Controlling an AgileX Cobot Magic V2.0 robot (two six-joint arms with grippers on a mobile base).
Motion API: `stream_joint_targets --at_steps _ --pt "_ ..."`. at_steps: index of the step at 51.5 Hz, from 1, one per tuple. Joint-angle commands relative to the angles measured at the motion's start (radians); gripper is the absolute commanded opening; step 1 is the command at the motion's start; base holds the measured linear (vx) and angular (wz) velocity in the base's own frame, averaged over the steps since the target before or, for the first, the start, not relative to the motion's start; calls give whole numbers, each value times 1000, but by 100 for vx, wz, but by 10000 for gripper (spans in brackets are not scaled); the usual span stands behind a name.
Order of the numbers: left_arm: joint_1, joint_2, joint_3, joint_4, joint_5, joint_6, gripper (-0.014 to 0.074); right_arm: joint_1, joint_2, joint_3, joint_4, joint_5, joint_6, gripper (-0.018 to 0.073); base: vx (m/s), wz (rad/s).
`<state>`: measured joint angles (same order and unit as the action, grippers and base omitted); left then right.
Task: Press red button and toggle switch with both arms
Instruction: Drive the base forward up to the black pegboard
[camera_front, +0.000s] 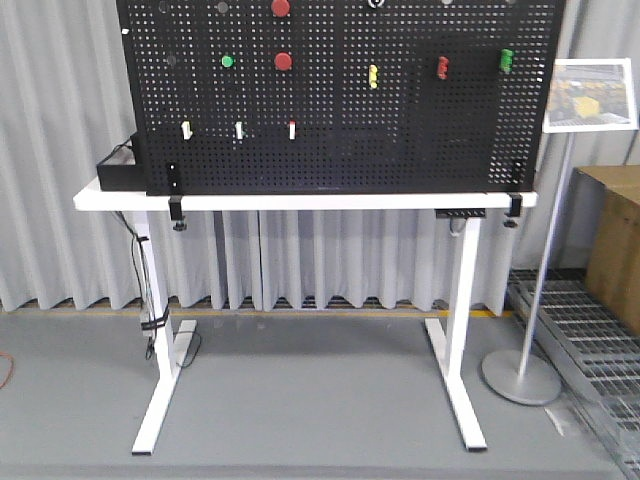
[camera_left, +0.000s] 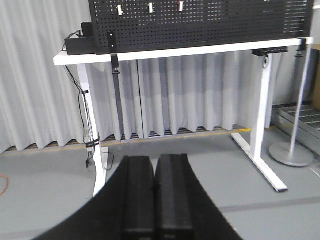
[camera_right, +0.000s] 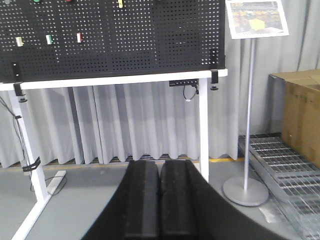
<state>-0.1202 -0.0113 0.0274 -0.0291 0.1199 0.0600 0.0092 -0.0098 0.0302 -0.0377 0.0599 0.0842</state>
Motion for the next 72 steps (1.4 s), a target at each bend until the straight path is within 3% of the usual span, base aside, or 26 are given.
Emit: stream_joint_targets --at_steps 1,72 --pt "-1 -16 35 0 -80 -9 2 -3 -16 12 -2 -83 -1 -3 49 5" --pt "-1 -16 35 0 -79 -9 2 -3 -16 12 -2 -83 -1 -3 46 0"
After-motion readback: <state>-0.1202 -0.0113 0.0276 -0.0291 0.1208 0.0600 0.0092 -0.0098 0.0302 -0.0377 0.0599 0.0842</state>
